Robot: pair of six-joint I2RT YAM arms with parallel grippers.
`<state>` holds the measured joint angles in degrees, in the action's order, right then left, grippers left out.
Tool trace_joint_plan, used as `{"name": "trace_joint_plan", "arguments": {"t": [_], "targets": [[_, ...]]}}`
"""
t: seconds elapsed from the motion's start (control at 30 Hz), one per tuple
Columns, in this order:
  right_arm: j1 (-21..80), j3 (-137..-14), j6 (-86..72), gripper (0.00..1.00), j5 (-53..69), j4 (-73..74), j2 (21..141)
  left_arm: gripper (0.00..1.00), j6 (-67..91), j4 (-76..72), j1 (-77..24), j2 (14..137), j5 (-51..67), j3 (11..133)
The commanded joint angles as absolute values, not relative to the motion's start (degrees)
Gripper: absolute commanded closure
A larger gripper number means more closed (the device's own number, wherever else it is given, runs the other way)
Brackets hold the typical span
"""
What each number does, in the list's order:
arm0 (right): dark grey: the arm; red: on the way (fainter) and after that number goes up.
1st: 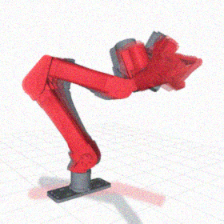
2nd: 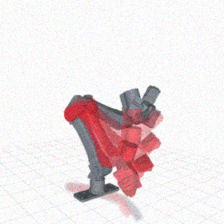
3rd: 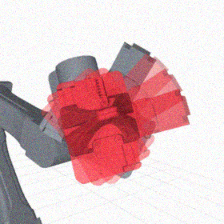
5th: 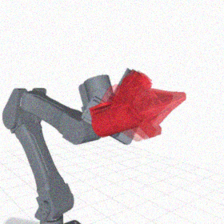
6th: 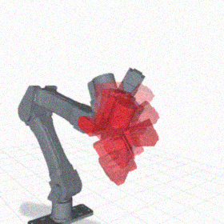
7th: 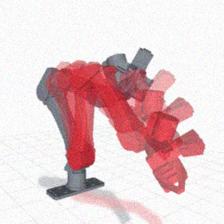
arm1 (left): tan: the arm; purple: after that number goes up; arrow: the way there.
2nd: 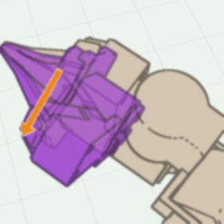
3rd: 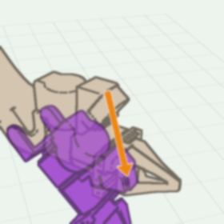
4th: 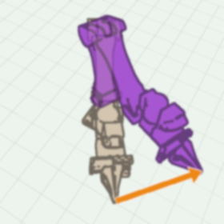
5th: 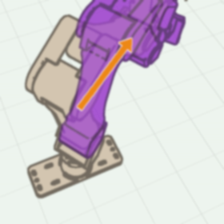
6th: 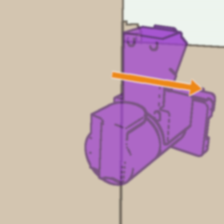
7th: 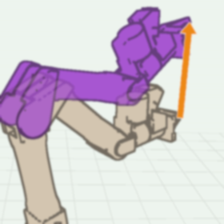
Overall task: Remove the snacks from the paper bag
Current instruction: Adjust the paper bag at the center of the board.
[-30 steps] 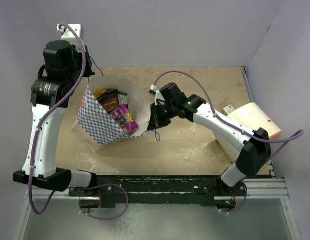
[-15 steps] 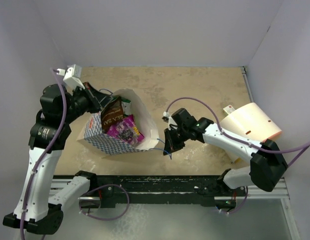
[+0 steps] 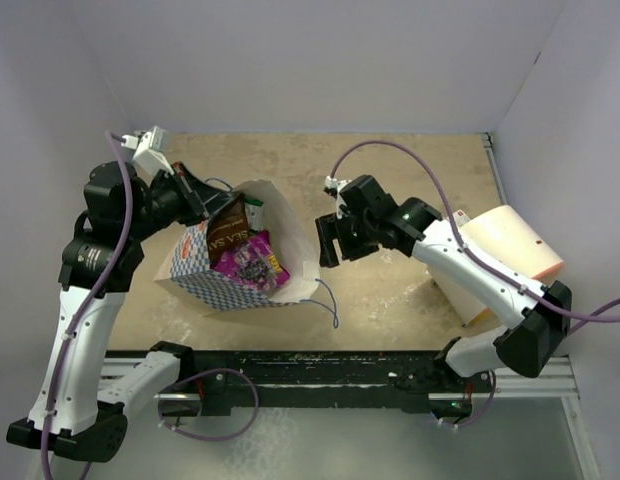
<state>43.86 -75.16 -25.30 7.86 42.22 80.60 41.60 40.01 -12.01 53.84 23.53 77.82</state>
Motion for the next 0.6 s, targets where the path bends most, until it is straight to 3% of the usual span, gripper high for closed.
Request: {"name": "trace_joint_plan", "arguments": {"t": [0.0,0.1,0.37,0.57], "targets": [[43.7,-84.9,-20.0,0.18,-10.0,54.4,81.8,1.0,43.1,39.5,-12.0,52.1,24.7,80.8],[43.7,-89.3,-19.6,0.01,-13.6,53.3,81.2,1.0,43.3,41.4,-12.0,51.8,23.9,81.1],[44.2,-79.0,-27.6,0.0,6.6,30.7,74.7,1.0,45.9,40.1,-12.0,50.4,24.0,80.1],[51.4,-79.7,-28.3,0.0,6.5,24.7,79.2,1.0,45.1,42.9,-12.0,50.3,25.5,80.1]]}}
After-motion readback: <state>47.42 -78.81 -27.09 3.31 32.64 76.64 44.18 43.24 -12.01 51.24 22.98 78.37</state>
